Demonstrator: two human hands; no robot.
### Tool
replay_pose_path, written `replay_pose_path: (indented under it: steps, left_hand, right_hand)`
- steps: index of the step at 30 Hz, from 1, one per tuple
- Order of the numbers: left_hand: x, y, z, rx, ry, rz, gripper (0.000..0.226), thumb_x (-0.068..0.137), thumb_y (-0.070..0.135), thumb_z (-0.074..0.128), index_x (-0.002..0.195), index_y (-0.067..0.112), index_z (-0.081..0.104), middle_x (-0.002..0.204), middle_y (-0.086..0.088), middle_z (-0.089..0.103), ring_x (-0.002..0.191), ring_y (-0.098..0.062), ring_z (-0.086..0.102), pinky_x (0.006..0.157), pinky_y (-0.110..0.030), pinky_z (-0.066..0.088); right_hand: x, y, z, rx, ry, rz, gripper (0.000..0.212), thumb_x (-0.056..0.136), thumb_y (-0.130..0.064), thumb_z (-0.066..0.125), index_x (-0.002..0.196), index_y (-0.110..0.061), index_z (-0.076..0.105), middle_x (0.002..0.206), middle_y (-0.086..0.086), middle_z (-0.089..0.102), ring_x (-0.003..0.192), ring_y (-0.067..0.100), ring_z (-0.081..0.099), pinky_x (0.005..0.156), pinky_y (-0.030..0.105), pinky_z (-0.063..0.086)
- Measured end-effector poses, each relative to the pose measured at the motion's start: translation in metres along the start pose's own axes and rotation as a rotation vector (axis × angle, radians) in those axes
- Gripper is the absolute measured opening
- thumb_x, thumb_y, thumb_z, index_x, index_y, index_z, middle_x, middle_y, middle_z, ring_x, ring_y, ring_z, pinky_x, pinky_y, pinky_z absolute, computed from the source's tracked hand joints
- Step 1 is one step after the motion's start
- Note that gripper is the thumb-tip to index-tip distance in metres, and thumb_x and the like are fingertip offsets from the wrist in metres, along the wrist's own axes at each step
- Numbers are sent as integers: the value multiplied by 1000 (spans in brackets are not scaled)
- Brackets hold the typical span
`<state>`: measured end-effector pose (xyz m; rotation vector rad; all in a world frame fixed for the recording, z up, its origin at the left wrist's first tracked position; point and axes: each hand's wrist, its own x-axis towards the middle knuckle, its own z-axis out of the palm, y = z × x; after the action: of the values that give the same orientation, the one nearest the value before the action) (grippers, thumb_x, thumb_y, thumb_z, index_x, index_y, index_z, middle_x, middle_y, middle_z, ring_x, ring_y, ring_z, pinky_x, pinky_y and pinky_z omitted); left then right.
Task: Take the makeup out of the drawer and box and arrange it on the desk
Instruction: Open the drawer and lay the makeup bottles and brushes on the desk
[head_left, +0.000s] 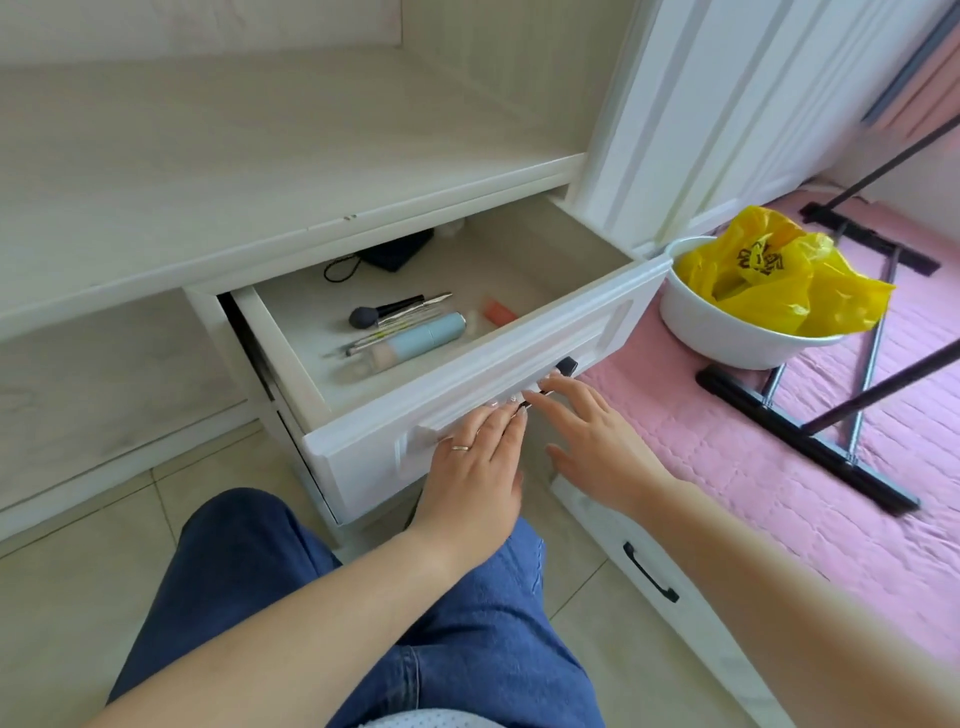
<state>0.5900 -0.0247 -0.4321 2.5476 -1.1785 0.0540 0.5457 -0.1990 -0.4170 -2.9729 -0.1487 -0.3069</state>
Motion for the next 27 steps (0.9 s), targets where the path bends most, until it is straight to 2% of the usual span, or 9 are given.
replay_pose_path:
  steps: [3, 5, 7, 9, 13, 16, 19, 21, 27]
  left_hand:
    - [-5, 7, -2, 0, -22, 17, 59, 82, 31, 34, 134, 8, 48, 135, -4, 55, 122, -23, 53, 95, -35, 50]
    - [-8, 15, -8, -9, -36, 42, 58, 86, 31, 32, 137, 5, 45, 138, -8, 52, 125, -26, 50, 102, -35, 43]
    - [-11, 25, -22, -72, -78, 48, 55, 96, 28, 34, 147, 7, 25, 152, -8, 33, 139, -24, 32, 112, -31, 28]
    - [-11, 34, -40, -218, -64, 15, 56, 99, 26, 34, 150, 17, 11, 157, 1, 19, 143, -16, 20, 112, -26, 21]
    - [-6, 34, -89, -346, 181, 85, 46, 96, 25, 33, 142, 23, 37, 143, 8, 44, 131, -10, 38, 101, -16, 26]
    - [7, 11, -107, -216, 301, 109, 48, 92, 33, 33, 135, 21, 49, 137, 3, 52, 126, -16, 46, 103, -25, 34]
    - [15, -10, -112, -173, 3, -78, 51, 97, 35, 37, 147, 34, 25, 150, 5, 37, 137, -17, 35, 108, -36, 34]
    - [17, -17, -112, -143, -181, -181, 53, 99, 38, 34, 147, 39, 15, 149, 4, 40, 133, -21, 40, 102, -38, 40]
    - [21, -18, -119, -219, -257, -247, 54, 96, 45, 39, 146, 33, 26, 148, 3, 41, 135, -19, 38, 106, -32, 35]
  right_hand:
    - [-14, 0, -1, -18, 0, 9, 70, 66, -11, 78, 130, -11, 51, 130, 15, 52, 122, 34, 53, 91, 42, 53]
    - [-24, 0, -3, -45, -16, 8, 72, 66, -13, 79, 132, -11, 51, 130, 15, 52, 124, 34, 52, 93, 42, 51]
    - [-29, 0, -6, -61, -41, 4, 72, 67, -17, 79, 133, -12, 50, 132, 16, 52, 125, 34, 51, 93, 43, 51]
    - [-28, -1, -15, -36, -19, 9, 63, 73, -22, 74, 131, -17, 50, 134, 14, 51, 121, 34, 54, 88, 45, 54]
    - [-8, -15, -45, 78, 248, 25, 40, 82, -30, 54, 121, -21, 52, 125, 8, 56, 107, 27, 58, 76, 34, 52]
    - [12, -22, -61, 108, 302, 12, 44, 85, -39, 51, 126, -20, 56, 130, 4, 54, 117, 24, 52, 92, 28, 40]
    - [29, -24, -65, 48, 38, 7, 65, 86, -52, 51, 144, -33, 31, 149, 1, 34, 141, 21, 26, 115, 47, 20]
    - [35, -25, -63, -18, -100, 33, 73, 85, -59, 48, 147, -38, 16, 155, -5, 24, 146, 17, 10, 116, 58, 7]
    - [34, -23, -62, -58, -75, 38, 64, 86, -61, 41, 144, -36, 28, 142, -5, 41, 140, 18, 25, 111, 65, 14]
